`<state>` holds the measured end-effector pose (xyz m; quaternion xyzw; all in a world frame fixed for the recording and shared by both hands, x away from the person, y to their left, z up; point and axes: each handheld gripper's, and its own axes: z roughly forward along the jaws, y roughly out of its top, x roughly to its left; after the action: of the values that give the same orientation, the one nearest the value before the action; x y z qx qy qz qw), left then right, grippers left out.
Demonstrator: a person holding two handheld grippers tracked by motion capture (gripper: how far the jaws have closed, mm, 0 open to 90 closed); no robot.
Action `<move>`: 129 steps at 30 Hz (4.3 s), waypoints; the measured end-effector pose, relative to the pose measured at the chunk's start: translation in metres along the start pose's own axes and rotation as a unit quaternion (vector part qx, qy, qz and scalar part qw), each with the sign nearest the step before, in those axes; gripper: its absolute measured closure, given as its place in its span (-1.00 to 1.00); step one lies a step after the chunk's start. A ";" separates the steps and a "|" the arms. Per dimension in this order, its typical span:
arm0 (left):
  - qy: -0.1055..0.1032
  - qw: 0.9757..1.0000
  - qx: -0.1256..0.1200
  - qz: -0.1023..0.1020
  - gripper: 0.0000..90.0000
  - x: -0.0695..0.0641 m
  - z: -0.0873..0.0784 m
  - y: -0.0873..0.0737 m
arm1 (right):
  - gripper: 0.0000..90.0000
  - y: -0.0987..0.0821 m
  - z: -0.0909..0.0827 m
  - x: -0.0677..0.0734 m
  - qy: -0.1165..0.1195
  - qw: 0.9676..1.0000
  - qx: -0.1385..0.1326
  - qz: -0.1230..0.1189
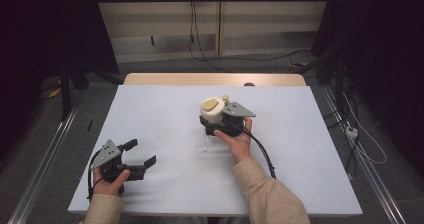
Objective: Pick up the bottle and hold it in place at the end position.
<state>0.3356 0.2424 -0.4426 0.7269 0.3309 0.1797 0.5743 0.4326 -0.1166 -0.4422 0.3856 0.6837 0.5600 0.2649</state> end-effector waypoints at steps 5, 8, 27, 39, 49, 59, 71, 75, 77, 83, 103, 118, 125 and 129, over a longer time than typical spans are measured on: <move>0.000 1.000 0.001 0.001 -0.90 0.000 0.000 0.000 | -0.85 -0.001 0.003 -0.001 0.000 1.000 0.002 0.003; 0.000 1.000 0.001 0.000 -0.90 0.000 0.000 0.000 | -0.85 -0.002 0.005 0.000 0.001 1.000 0.003 0.003; 0.000 1.000 0.005 0.000 -0.90 0.000 0.002 -0.001 | -0.85 -0.007 0.011 0.000 0.006 1.000 0.017 0.003; 0.001 1.000 0.003 0.000 -0.90 0.000 0.002 -0.001 | -0.85 -0.009 0.012 0.000 0.014 0.999 0.028 0.007; 0.003 1.000 0.007 0.005 -0.90 0.000 0.003 -0.001 | -0.85 -0.008 0.009 0.001 0.016 0.999 0.044 0.005; 0.000 1.000 0.010 0.005 -0.90 -0.002 0.005 -0.002 | -0.87 -0.010 0.003 -0.004 0.025 0.998 0.058 0.022; 0.001 1.000 0.011 0.001 -0.90 -0.001 0.007 -0.002 | -0.87 -0.011 0.001 -0.002 0.018 0.998 0.055 0.017; 0.001 1.000 0.010 0.001 -0.90 -0.001 0.008 -0.002 | -0.87 -0.011 0.001 -0.002 0.017 0.998 0.057 0.017; 0.000 1.000 0.011 0.000 -0.90 -0.002 0.009 -0.002 | -0.87 -0.010 0.001 -0.002 0.018 0.998 0.058 0.016; -0.006 1.000 0.010 0.004 -0.90 -0.007 0.016 0.001 | -0.88 -0.010 0.000 -0.002 0.019 0.998 0.062 0.016; -0.003 1.000 0.020 -0.018 -0.91 -0.019 0.043 0.026 | -0.89 -0.011 0.000 -0.004 0.024 0.997 0.068 0.013; -0.034 0.998 0.036 -0.026 -0.83 -0.028 0.059 0.040 | -0.90 -0.012 0.000 -0.004 0.027 0.997 0.069 0.015; -0.041 0.998 0.041 -0.029 -0.82 -0.030 0.064 0.043 | -0.90 -0.012 0.000 -0.004 0.027 0.997 0.070 0.015; -0.043 0.998 0.040 -0.032 -0.81 -0.031 0.067 0.045 | -0.90 -0.012 0.000 -0.004 0.027 0.997 0.070 0.015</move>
<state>0.3690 0.1681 -0.4141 0.7458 0.3354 0.1163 0.5638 0.4325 -0.1207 -0.4540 0.3978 0.7226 0.5248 0.2104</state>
